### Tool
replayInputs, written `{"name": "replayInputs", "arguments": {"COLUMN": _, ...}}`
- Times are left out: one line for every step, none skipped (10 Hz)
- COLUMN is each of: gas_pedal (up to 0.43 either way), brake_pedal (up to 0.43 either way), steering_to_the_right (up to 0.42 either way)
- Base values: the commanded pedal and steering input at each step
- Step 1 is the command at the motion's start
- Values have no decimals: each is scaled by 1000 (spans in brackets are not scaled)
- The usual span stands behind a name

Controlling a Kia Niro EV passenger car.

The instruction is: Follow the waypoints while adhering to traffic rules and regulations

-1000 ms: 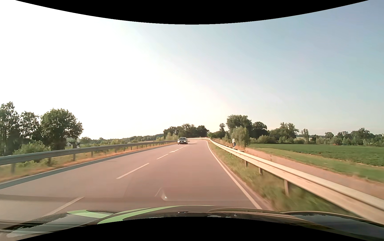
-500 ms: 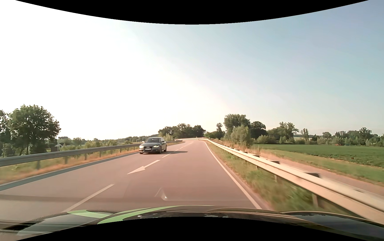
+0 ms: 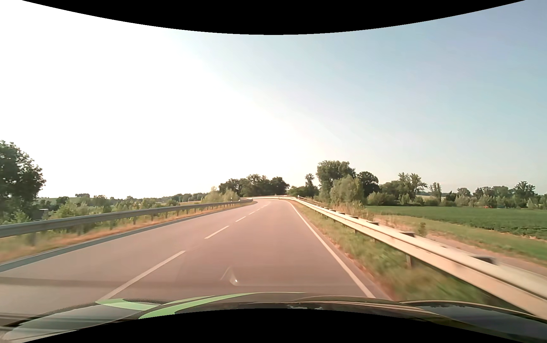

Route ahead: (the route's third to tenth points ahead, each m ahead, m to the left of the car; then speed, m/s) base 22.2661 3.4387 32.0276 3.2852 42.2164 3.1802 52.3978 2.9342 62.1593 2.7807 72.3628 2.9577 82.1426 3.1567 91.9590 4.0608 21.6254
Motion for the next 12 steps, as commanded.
{"name": "replayInputs", "arguments": {"gas_pedal": 248, "brake_pedal": 0, "steering_to_the_right": 7}}
{"name": "replayInputs", "arguments": {"gas_pedal": 248, "brake_pedal": 0, "steering_to_the_right": 6}}
{"name": "replayInputs", "arguments": {"gas_pedal": 248, "brake_pedal": 0, "steering_to_the_right": 5}}
{"name": "replayInputs", "arguments": {"gas_pedal": 240, "brake_pedal": 0, "steering_to_the_right": 3}}
{"name": "replayInputs", "arguments": {"gas_pedal": 240, "brake_pedal": 0, "steering_to_the_right": 1}}
{"name": "replayInputs", "arguments": {"gas_pedal": 228, "brake_pedal": 0, "steering_to_the_right": 2}}
{"name": "replayInputs", "arguments": {"gas_pedal": 228, "brake_pedal": 0, "steering_to_the_right": 1}}
{"name": "replayInputs", "arguments": {"gas_pedal": 220, "brake_pedal": 0, "steering_to_the_right": 1}}
{"name": "replayInputs", "arguments": {"gas_pedal": 209, "brake_pedal": 0, "steering_to_the_right": 1}}
{"name": "replayInputs", "arguments": {"gas_pedal": 197, "brake_pedal": 0, "steering_to_the_right": 0}}
{"name": "replayInputs", "arguments": {"gas_pedal": 177, "brake_pedal": 0, "steering_to_the_right": 0}}
{"name": "replayInputs", "arguments": {"gas_pedal": 169, "brake_pedal": 0, "steering_to_the_right": 0}}
